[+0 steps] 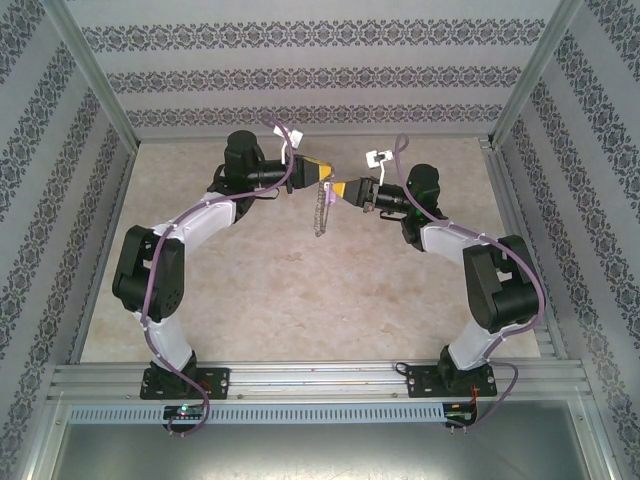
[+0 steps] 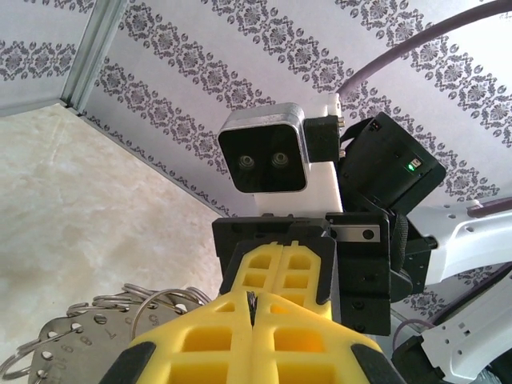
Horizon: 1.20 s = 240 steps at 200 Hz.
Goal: Put the keys on the keyring
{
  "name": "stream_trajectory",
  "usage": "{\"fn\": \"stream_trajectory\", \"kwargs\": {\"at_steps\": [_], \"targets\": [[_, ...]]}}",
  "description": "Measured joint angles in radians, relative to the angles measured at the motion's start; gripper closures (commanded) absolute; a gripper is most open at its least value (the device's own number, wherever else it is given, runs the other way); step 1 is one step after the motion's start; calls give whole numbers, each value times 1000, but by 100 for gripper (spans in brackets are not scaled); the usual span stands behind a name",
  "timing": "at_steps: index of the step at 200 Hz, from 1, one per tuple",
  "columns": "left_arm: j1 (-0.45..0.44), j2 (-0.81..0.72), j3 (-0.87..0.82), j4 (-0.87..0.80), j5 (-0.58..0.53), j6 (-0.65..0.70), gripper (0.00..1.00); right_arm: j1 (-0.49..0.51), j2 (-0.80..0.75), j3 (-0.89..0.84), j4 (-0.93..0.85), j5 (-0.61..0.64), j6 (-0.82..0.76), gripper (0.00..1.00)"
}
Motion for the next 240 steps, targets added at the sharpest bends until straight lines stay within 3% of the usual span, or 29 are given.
{"fn": "stream_trajectory", "kwargs": {"at_steps": [47, 137, 225, 240], "targets": [[0, -13, -39, 12, -24, 1, 100, 5, 0, -15, 8, 2, 1, 100], [0, -28, -163, 232, -80, -95, 100, 53, 34, 5, 12, 27, 10, 100], [0, -28, -186, 327, -108, -144, 100, 69, 59, 41, 34, 51, 32, 100], [0, -28, -186, 330, -110, -144, 100, 66, 59, 32, 43, 60, 32, 84]]}}
